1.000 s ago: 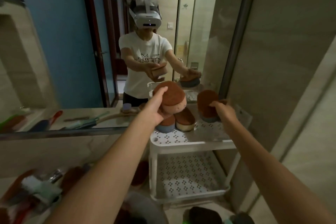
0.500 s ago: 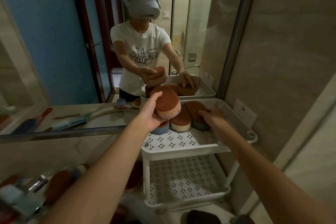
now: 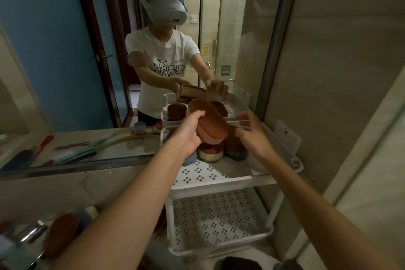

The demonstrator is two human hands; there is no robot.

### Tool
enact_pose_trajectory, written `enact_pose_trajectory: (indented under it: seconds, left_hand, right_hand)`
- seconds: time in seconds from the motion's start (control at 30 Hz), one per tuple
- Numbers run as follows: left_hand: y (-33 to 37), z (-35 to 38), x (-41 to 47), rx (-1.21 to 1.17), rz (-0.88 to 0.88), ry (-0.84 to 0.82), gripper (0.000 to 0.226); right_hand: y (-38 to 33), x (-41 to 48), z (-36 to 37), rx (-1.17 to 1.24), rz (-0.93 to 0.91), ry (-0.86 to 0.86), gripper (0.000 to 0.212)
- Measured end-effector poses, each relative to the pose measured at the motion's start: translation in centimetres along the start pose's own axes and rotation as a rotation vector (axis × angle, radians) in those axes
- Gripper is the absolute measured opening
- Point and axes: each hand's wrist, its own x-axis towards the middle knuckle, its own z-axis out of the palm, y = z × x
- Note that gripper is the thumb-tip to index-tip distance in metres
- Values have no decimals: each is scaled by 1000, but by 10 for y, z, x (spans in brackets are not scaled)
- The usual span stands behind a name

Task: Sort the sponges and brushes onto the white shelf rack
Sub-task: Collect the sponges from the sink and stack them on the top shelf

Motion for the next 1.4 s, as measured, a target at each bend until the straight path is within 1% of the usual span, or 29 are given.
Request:
enact_pose_trajectory:
  seconds: [0.03,0.1,0.17,0.23,0.27,0.3,0.33,0.37,0.4,0.43,0.47,0.5,0.57,0.63,0.7,0.77,0.93,1.17,1.3,1.4]
  left_hand:
    - [-2,6,1,0,8,-13,43]
    - [-6,17,4,13,16,-43,42]
    - [-11,30,3,31,3,-95,40]
    - [-16,40,2,56,-13,-149,34]
    - [-18,44,2,103,-14,-164,31]
    - [-19,47,2,197,13,-156,30]
    - [-21,48,3,363,79,-113,30]
    - [-23,47,5,606,182,-43,30]
    - [-26,44,8,878,307,6,29]
    - [-30,40,11,1116,414,-7,29]
    - [-35,37,13,1305,466,-69,31]
    - [-40,33,15,1469,463,-146,37]
    - [-49,27,18,1760,404,-253,57]
    - [-55,20,21,1950,362,-258,70]
    - [-58,15,24,2004,386,-227,69]
    - [-59,14,22,2023,403,-212,67]
    - [-60,15,17,2035,419,-181,66]
    - [-62,15,15,2039,434,-155,65]
    - [-62,15,15,2033,436,-149,65]
    - [-62,16,15,2033,431,-155,65]
  right_hand:
    - [-6,-8,-5,82,-40,-76,37]
    - [-7,-18,-10,103,-123,-186,44]
    - [-2,-21,-11,43,-152,-171,50]
    - [3,-20,-14,7,-149,-98,51]
    - [5,-20,-17,26,-110,-54,48]
    - [6,-20,-21,79,-61,-12,46]
    - [9,-18,-24,115,-10,17,45]
    - [13,-15,-26,113,25,33,44]
    - [18,-13,-28,49,57,34,44]
    - [22,-12,-29,-15,69,27,48]
    - [23,-11,-29,-63,78,12,55]
    - [26,-10,-29,-91,85,-8,56]
    - [29,-5,-28,-175,119,-40,46]
    - [33,4,-27,-299,183,-65,47]
    - [36,9,-23,-392,251,-63,48]
    - [37,12,-19,-471,275,-52,48]
    - [35,10,-18,-591,255,-43,47]
    - [27,8,-15,-846,212,-80,44]
    - [23,3,-15,-985,217,-154,48]
    - [21,1,-17,-1056,188,-194,51]
